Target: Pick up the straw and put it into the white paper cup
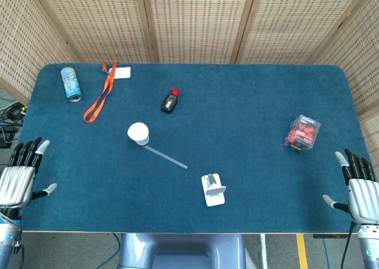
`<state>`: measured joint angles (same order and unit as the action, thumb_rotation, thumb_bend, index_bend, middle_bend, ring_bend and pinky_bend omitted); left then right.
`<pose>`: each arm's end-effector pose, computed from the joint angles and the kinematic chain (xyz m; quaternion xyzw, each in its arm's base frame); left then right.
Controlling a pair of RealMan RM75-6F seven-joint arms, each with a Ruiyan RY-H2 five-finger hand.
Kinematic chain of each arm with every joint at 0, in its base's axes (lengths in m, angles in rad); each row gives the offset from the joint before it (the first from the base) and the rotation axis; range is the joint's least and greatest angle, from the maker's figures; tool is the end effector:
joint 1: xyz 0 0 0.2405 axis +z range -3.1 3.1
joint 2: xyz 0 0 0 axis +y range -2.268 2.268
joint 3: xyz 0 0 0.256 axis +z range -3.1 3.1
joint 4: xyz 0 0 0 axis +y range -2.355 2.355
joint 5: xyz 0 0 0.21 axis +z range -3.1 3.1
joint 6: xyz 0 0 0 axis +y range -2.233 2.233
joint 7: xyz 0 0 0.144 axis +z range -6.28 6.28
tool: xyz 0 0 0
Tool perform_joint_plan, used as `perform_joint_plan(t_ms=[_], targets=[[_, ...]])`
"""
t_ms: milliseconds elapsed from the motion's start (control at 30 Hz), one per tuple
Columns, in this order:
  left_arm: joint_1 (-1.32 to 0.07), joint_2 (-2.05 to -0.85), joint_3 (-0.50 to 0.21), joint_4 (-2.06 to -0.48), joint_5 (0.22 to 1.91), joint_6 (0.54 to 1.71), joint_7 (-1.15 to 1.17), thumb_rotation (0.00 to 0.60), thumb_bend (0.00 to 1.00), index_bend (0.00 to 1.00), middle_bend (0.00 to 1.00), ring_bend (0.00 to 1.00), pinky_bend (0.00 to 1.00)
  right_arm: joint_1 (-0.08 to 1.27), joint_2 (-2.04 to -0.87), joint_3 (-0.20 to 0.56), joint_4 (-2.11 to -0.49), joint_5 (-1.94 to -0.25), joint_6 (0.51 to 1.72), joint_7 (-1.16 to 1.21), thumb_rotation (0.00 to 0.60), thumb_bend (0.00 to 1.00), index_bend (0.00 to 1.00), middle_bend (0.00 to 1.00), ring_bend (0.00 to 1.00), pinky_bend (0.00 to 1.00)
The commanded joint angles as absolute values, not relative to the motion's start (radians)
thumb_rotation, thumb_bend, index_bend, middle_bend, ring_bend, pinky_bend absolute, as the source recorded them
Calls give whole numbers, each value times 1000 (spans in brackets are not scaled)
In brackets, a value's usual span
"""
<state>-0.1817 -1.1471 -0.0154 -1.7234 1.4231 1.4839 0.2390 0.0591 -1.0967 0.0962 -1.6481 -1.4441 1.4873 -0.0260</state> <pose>-0.2810 0.1994 0.1390 -0.6224 -0.3576 -0.3605 0.5957 -0.3134 -0.1819 0.1727 0.5653 -0.3901 0.3848 0.6166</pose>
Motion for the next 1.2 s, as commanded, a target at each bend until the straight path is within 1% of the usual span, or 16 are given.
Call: perform_joint_plan(t_ms=[33, 200, 333, 400, 433, 467, 500, 567, 600, 700, 800, 1000, 1033, 1067, 1133, 1200], targets=[[-182, -1148, -17, -1724, 1426, 1481, 239, 600, 147, 0, 0, 0, 0, 59, -1096, 96, -1647, -1444, 1488, -24, 600, 57, 37, 0, 0, 0], [-185, -1149, -22, -1730, 1427, 1466, 236, 600, 147, 0, 0, 0, 0, 57, -1094, 99, -1644, -1435, 1487, -16, 600, 56, 37, 0, 0, 0], [-206, -1146, -41, -1732, 1424, 1444, 238, 600, 163, 2, 0, 0, 0, 58, -1094, 104, -1637, -1426, 1483, -7, 600, 56, 37, 0, 0, 0], [-234, -1145, -64, -1733, 1429, 1421, 247, 600, 179, 59, 0, 0, 0, 60, -1095, 106, -1631, -1418, 1477, -5, 600, 56, 37, 0, 0, 0], [-249, -1146, -74, -1732, 1431, 1410, 248, 600, 185, 114, 0, 0, 0, 61, -1096, 107, -1629, -1415, 1474, -5, 600, 56, 37, 0, 0, 0], [-270, -1148, -89, -1730, 1429, 1388, 248, 600, 186, 173, 0, 0, 0, 63, -1097, 108, -1627, -1411, 1470, -5, 600, 56, 37, 0, 0, 0], [-297, -1153, -104, -1726, 1426, 1360, 247, 600, 188, 204, 0, 0, 0, 64, -1098, 109, -1625, -1408, 1468, -5, 600, 56, 37, 0, 0, 0], [-405, -1189, -168, -1687, 1406, 1248, 252, 600, 190, 268, 0, 0, 0, 64, -1098, 116, -1619, -1394, 1466, 0, 600, 56, 37, 0, 0, 0], [-445, -1206, -189, -1665, 1386, 1200, 251, 600, 192, 282, 0, 0, 0, 64, -1097, 119, -1617, -1388, 1464, 4, 600, 56, 37, 0, 0, 0], [-524, -1247, -222, -1617, 1355, 1111, 247, 600, 210, 328, 0, 0, 0, 65, -1096, 123, -1608, -1375, 1455, 14, 600, 56, 37, 0, 0, 0], [-596, -1290, -237, -1565, 1332, 1029, 262, 600, 259, 347, 0, 0, 0, 68, -1096, 127, -1597, -1359, 1440, 28, 600, 56, 37, 0, 0, 0], [-677, -1347, -242, -1512, 1312, 950, 309, 600, 265, 363, 0, 0, 0, 70, -1095, 133, -1584, -1342, 1429, 47, 600, 57, 37, 0, 0, 0], [-693, -1360, -241, -1502, 1310, 935, 318, 600, 283, 377, 0, 0, 0, 70, -1095, 135, -1581, -1339, 1427, 52, 600, 56, 37, 0, 0, 0], [-730, -1389, -238, -1486, 1313, 894, 333, 600, 302, 391, 0, 0, 0, 70, -1093, 140, -1576, -1328, 1422, 63, 600, 56, 37, 0, 0, 0], [-759, -1420, -240, -1461, 1296, 866, 348, 600, 329, 402, 0, 0, 0, 71, -1091, 143, -1569, -1323, 1417, 76, 600, 56, 37, 0, 0, 0], [-786, -1446, -234, -1445, 1289, 842, 369, 600, 329, 404, 0, 0, 0, 70, -1089, 146, -1563, -1316, 1414, 89, 600, 56, 37, 0, 0, 0]])
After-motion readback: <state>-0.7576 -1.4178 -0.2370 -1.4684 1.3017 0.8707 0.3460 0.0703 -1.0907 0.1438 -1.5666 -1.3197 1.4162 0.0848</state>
